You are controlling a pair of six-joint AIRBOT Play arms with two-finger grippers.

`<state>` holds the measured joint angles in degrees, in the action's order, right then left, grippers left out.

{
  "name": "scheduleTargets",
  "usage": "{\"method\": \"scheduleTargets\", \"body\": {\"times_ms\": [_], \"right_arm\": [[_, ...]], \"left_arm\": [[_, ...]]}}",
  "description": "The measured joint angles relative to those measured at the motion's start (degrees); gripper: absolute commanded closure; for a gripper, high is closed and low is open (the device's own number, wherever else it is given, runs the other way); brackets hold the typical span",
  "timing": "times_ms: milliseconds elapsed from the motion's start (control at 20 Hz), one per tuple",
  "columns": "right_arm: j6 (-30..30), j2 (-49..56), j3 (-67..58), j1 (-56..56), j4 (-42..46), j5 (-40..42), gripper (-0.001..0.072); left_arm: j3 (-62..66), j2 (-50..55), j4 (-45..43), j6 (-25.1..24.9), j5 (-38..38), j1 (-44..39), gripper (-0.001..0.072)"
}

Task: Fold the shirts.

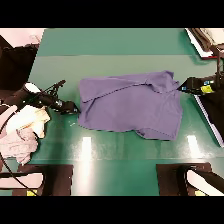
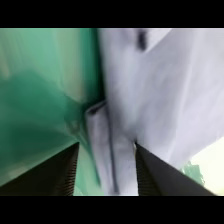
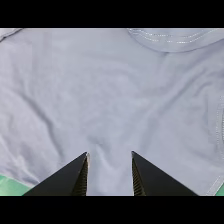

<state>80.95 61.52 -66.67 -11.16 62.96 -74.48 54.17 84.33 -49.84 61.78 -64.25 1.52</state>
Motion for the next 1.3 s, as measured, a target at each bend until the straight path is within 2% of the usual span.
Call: {"method": "scheduleTargets", "body": {"times_ms": [50, 150, 450, 700, 900, 950, 1000, 1050, 1300], "right_arm": [[0.00, -0.50, 0.24, 0.00, -0.09, 0.22, 0.0406], [-0.02, -1.44, 0.61, 0.00, -0.24, 0.33, 0.0406], [-0.04, -2.97, 0.92, -0.48, -0.35, 0.11, 0.0406], [-0.07, -3.19, 1.01, -4.00, 0.11, -3.54, 0.0406], [-0.04, -3.21, 1.44, -7.37, 2.75, -6.54, 0.0404], [-0.04, -3.23, 2.32, -8.00, 3.17, -7.13, 0.0383], [-0.02, -3.23, 3.87, -8.52, 3.50, -7.65, 0.0269], [-0.02, -3.26, 5.88, -9.01, 3.80, -8.09, 0.0219], [0.02, -3.26, 21.18, -12.07, 4.39, -8.20, 0.0223]], "left_arm": [[-0.26, -0.02, 0.15, 0.02, 0.81, -0.57, 0.0289], [-0.74, 0.11, -0.28, 0.50, 3.28, -1.49, 0.0684], [-0.26, -0.94, -2.56, 2.21, 4.13, -1.95, 0.0682], [1.64, -12.09, -11.37, 6.73, 0.92, -1.16, 0.0681], [1.33, -19.56, -15.17, 8.70, -4.85, -1.14, 0.0681], [0.98, -20.44, -15.34, 9.01, -5.68, -1.14, 0.0681], [0.50, -21.00, -15.30, 9.33, -6.45, -1.14, 0.0681], [-0.09, -21.44, -15.23, 9.51, -6.82, -1.16, 0.0681], [-2.78, -22.27, -14.99, 9.92, -7.76, -1.18, 0.0680]]}}
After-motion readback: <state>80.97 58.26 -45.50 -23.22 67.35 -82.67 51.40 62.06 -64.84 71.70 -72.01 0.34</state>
